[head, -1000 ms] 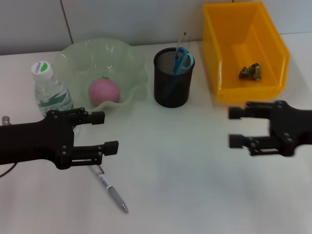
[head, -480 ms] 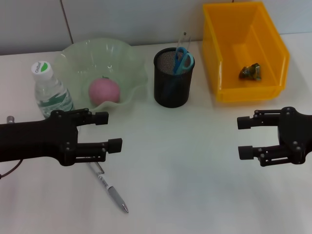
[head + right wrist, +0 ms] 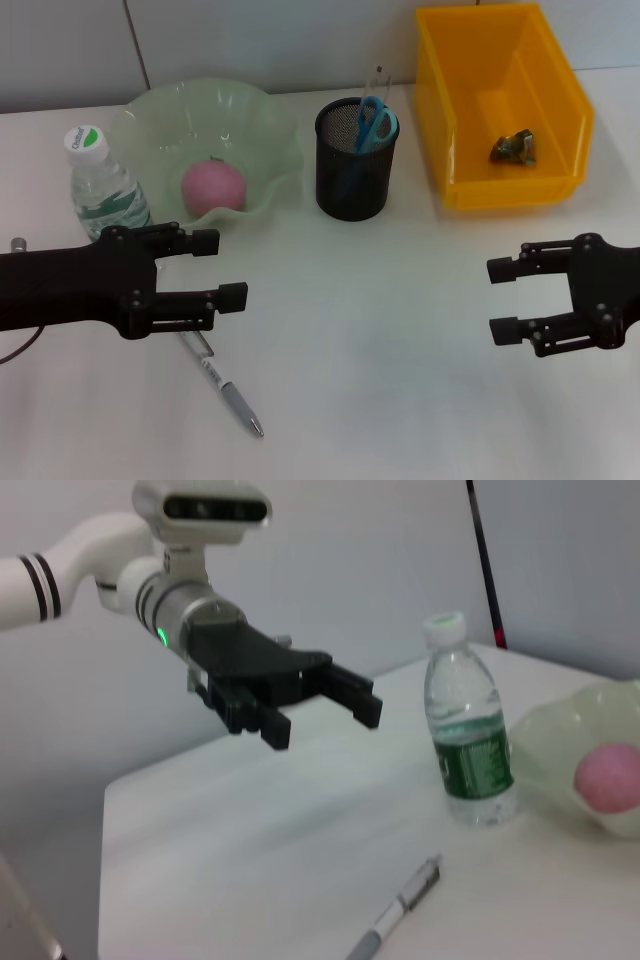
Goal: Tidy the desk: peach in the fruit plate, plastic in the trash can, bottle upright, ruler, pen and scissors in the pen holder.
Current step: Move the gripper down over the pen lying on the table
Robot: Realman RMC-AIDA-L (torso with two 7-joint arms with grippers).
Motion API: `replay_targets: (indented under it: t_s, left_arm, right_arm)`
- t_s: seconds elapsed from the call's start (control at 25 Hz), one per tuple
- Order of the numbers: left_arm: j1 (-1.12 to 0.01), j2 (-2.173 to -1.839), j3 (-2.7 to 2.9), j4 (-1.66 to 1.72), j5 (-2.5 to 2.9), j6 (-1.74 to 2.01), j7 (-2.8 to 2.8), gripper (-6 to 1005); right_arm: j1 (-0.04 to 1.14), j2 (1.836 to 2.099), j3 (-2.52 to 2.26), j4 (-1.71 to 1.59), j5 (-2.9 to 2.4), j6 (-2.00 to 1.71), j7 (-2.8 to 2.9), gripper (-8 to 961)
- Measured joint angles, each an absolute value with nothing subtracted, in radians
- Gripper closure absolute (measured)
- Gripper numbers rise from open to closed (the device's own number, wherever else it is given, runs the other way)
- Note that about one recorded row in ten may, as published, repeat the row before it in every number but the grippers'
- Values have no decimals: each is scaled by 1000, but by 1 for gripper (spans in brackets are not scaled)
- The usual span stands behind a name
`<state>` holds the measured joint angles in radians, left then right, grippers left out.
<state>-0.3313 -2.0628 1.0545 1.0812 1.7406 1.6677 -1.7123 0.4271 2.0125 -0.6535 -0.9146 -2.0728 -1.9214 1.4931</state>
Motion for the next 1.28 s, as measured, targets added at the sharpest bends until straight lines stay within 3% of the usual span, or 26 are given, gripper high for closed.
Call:
replay_targets:
  t_s: [1.28]
  left_arm:
    - [-408,-2057,1062,1135,1844,1703,-1711,184]
  right_arm:
    - [448,2016,-647,-911,-2105,-1905,1505,185]
